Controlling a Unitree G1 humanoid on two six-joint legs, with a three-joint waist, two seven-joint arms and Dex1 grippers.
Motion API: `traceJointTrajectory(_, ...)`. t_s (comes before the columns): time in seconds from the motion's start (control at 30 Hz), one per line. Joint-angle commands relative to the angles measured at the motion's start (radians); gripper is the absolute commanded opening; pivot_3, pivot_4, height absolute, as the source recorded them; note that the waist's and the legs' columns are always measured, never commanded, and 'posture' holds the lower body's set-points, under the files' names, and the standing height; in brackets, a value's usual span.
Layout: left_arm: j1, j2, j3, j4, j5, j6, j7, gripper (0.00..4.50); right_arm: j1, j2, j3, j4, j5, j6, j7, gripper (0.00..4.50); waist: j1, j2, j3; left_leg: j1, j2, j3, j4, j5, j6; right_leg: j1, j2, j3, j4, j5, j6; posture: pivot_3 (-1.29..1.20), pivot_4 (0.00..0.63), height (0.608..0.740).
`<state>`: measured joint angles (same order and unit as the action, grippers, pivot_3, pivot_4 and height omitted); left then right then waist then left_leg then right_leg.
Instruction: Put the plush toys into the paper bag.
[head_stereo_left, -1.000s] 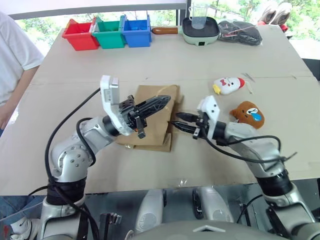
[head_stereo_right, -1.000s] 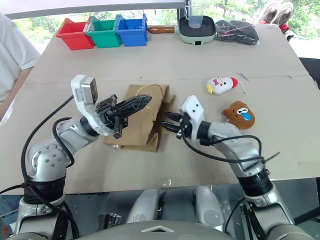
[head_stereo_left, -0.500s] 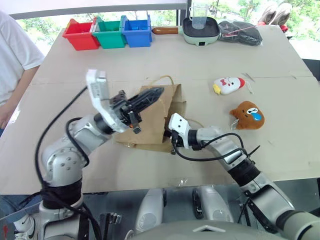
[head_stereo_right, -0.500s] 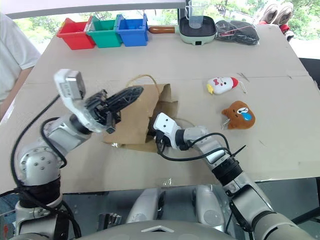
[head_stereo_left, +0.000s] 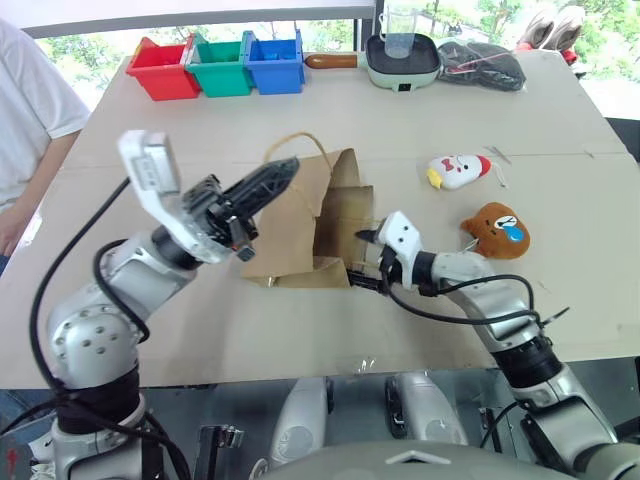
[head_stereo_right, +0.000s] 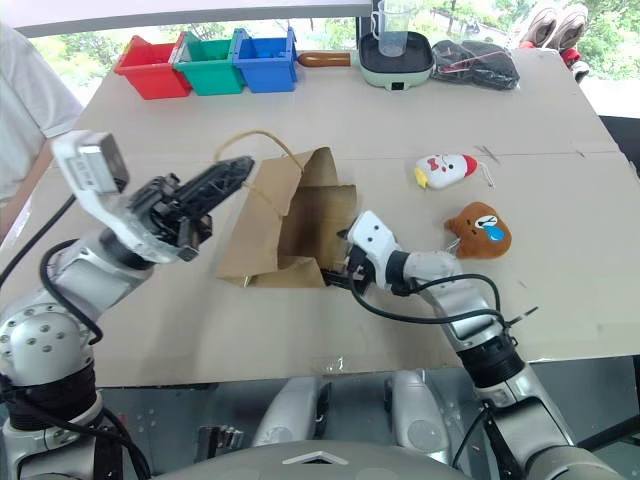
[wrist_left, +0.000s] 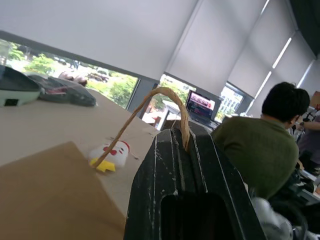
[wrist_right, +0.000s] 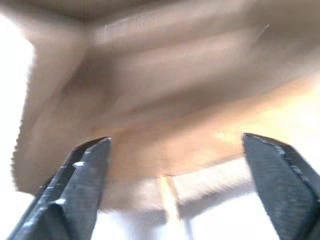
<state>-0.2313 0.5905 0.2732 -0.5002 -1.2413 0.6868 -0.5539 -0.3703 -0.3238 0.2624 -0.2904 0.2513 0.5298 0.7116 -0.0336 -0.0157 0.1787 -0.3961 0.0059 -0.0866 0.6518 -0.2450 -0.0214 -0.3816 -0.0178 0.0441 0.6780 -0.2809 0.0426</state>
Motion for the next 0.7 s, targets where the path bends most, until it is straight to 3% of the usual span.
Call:
traceJointTrajectory(0.03, -0.026, -0.01, -0.022, -0.008, 0.053, -0.037, -0.033, 0.0, 0.004, -0.078, -0.105, -0.218, 0.055, 0.11, -0.026, 3.95, 0.001, 0.0, 0.0, 0.0, 0.0, 0.0, 0.0, 0.0, 0.0, 0.0, 0.0, 0.0, 0.0, 0.0, 0.0, 0.0, 0.15, 0.74)
traceJointTrajectory(0.1, -0.042, -0.017, -0.041, 0.005, 0.094, -0.053, -0.048, 0.0, 0.0, -0.111, -0.246, -0.308, 0.163, 0.245, -0.062, 3.95, 0.002, 0.0, 0.0, 0.0, 0.0, 0.0, 0.0, 0.0, 0.0, 0.0, 0.0, 0.0, -0.001, 0.0, 0.0, 0.0, 0.15, 0.74)
traceJointTrajectory(0.23, -0.072, -0.046, -0.071, 0.023, 0.15, -0.078, -0.062, 0.0, 0.011, -0.227, -0.47, -0.399, 0.222, 0.436, -0.131, 3.95, 0.009, 0.0, 0.0, -0.001, -0.001, 0.002, 0.0, 0.0, 0.0, 0.0, -0.001, 0.0, -0.001, 0.0, 0.0, 0.0, 0.15, 0.74)
traceJointTrajectory(0.37, -0.084, -0.061, -0.08, 0.034, 0.165, -0.081, -0.075, 0.0, 0.08, -0.342, -0.482, -0.307, 0.15, 0.492, -0.177, 3.95, 0.013, 0.0, 0.0, -0.001, 0.0, 0.005, 0.0, 0.0, 0.0, 0.0, 0.0, 0.0, -0.002, 0.0, 0.0, 0.0, 0.15, 0.74)
traceJointTrajectory(0.5, -0.105, -0.07, -0.089, 0.054, 0.184, -0.083, -0.095, 0.0, 0.133, -0.401, -0.395, -0.126, 0.079, 0.524, -0.213, 3.95, 0.017, 0.0, 0.0, -0.001, -0.001, 0.007, 0.0, 0.0, 0.0, 0.0, 0.0, 0.001, -0.002, 0.0, 0.0, 0.0, 0.15, 0.74)
traceJointTrajectory(0.63, -0.112, -0.076, -0.095, 0.048, 0.191, -0.076, -0.108, 0.0, 0.158, -0.41, -0.309, -0.027, 0.021, 0.439, -0.204, 2.74, 0.012, -0.001, 0.0, 0.0, 0.0, 0.009, 0.0, 0.0, 0.0, 0.0, 0.001, 0.003, -0.001, 0.0, 0.0, 0.0, 0.15, 0.74)
traceJointTrajectory(0.7, -0.112, -0.078, -0.093, 0.04, 0.185, -0.072, -0.107, 0.0, 0.154, -0.402, -0.315, -0.023, 0.014, 0.415, -0.214, 1.78, 0.013, -0.001, 0.0, 0.0, 0.0, 0.008, 0.0, 0.0, 0.0, 0.0, 0.001, 0.002, -0.001, 0.0, 0.0, 0.0, 0.15, 0.74)
